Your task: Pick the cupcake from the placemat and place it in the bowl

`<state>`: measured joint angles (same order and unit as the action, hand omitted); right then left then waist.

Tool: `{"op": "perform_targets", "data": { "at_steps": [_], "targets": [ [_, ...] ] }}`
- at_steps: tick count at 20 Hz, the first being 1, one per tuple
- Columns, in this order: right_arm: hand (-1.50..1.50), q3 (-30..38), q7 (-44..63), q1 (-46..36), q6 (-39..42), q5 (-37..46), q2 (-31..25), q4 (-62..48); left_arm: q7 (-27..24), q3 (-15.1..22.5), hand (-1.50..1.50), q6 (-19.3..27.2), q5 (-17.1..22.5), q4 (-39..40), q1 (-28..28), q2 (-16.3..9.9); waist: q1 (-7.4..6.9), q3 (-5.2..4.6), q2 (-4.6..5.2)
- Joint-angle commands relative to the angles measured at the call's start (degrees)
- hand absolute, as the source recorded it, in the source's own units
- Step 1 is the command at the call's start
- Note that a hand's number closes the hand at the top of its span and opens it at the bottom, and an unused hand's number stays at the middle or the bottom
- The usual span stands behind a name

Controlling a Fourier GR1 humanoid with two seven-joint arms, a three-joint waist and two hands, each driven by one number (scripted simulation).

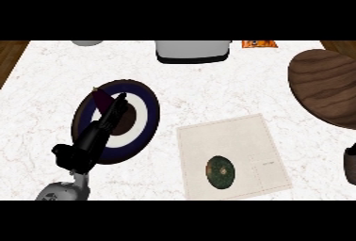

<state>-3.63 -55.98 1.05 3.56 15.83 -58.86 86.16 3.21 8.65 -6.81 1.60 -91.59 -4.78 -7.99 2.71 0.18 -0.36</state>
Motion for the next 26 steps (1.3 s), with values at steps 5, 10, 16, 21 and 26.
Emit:
{"op": "perform_targets", "data": {
  "at_steps": [5,10,16,21,26],
  "targets": [
    [1.50,9.5,-8.0,-3.2,14.3,-14.9,-4.6,-15.9,1.6,2.3,0.00,0.3,-1.6,-0.5,-2.0,2.0,-3.17,-0.12,0.50],
    [1.50,6.7,-7.2,-16.4,8.5,-6.5,-1.8,-28.1,0.6,2.1,0.00,-2.0,-1.3,0.3,-1.0,1.2,-4.42,-0.10,0.72],
    [1.50,6.2,-7.0,-28.8,-0.6,-0.7,5.5,-40.2,-0.4,1.3,0.00,-1.6,-1.6,4.7,-6.0,3.0,-4.99,-0.06,1.12],
    [1.50,1.7,-7.4,-35.8,-3.3,8.5,6.1,-49.5,-1.0,0.5,0.00,-2.8,-1.2,5.7,-5.7,2.2,-5.95,-0.04,1.51],
    [1.50,-6.3,-1.3,-38.7,4.2,16.1,7.5,-55.8,0.4,1.7,0.00,-2.8,-1.4,2.2,-4.9,2.4,-6.78,-0.06,1.52]
  ]
}}
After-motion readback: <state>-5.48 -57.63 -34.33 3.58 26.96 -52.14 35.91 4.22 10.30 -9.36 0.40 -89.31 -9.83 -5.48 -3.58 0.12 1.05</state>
